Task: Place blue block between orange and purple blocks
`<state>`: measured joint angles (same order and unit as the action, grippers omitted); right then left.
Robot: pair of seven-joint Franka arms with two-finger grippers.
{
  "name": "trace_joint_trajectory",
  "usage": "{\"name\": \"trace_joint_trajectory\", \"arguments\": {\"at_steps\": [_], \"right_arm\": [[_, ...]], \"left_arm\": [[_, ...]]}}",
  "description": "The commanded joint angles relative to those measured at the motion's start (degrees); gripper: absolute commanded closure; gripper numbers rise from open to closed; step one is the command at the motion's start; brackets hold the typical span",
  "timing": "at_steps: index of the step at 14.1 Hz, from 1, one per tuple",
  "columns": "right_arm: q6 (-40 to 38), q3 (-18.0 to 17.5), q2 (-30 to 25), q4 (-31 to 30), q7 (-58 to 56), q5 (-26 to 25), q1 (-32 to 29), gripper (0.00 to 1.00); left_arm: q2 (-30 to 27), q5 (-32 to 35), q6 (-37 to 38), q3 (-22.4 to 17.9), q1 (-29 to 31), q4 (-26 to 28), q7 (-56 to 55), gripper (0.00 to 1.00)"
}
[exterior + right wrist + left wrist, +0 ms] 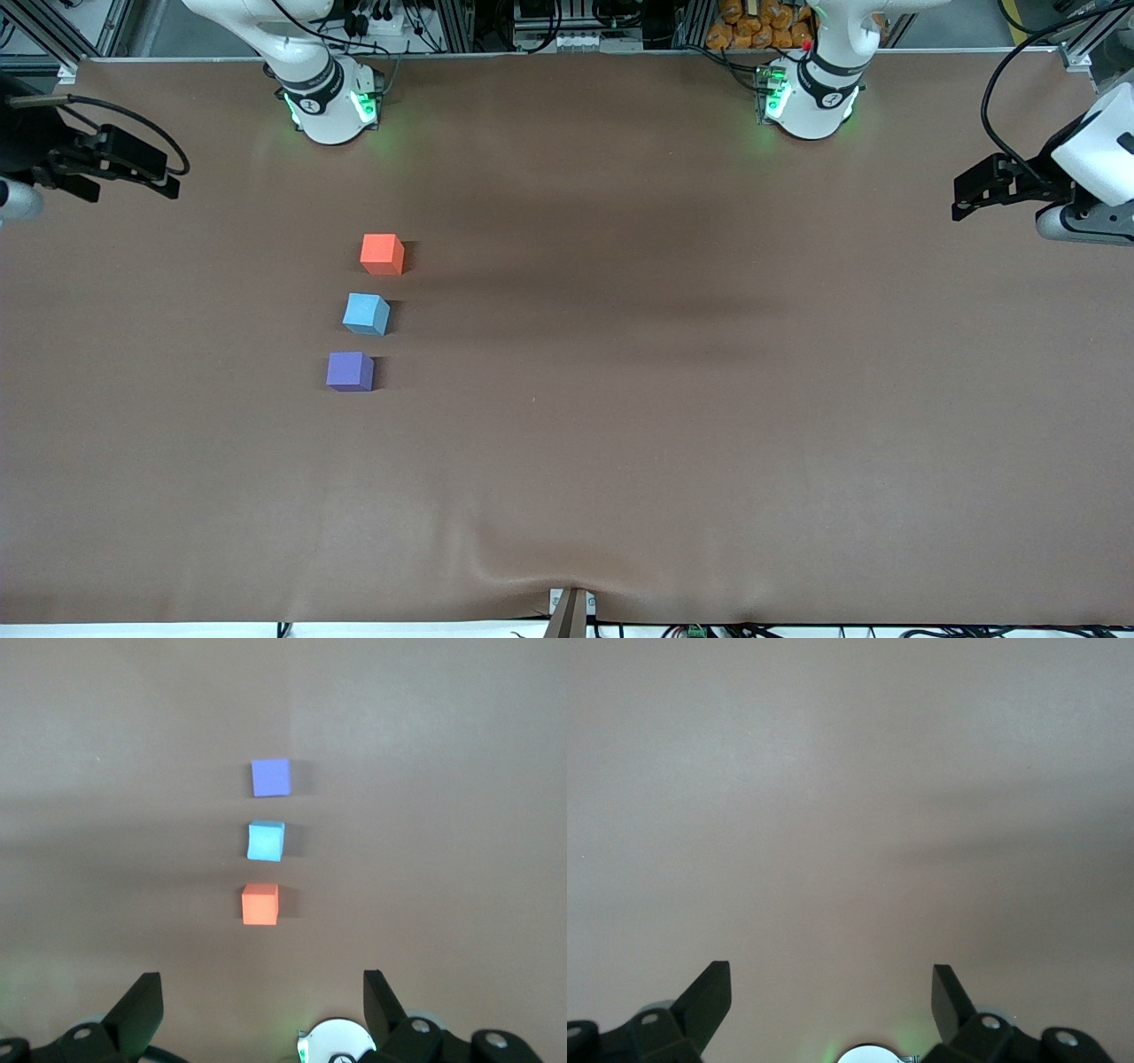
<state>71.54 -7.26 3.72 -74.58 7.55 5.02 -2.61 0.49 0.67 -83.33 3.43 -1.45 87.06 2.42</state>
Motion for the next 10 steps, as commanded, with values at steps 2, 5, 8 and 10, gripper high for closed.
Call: {"name": "trace_joint_trajectory", "arguments": {"at_steps": [2,5,8,10], "right_arm": [[2.98,0.75,-5.30,-7.08,-0.78,-0.10,-1.16,0.00],[3.60,0.67,-4.86,-6.20,-3.75,-0.62,-0.20,0.00],[3.43,2.59,-4.86,-5.67,-5.00,-0.01,-0.12,0.00],[3.51,2.69,-5.03,-5.67,-5.00,-0.27,0.15,0.00]], "left_arm": [[0.47,0.38,0.01,-0.27,0.39,-0.84,-0.57,0.00],[0.47,0.03,0.01,-0.27,0.66,-0.75,-3.19,0.00],[0.47,0.12,0.01,-0.27,0.92,-0.75,-4.44,0.00],[0.65,0.03,-0.08,-0.27,0.92,-0.84,-4.35,0.00]]}}
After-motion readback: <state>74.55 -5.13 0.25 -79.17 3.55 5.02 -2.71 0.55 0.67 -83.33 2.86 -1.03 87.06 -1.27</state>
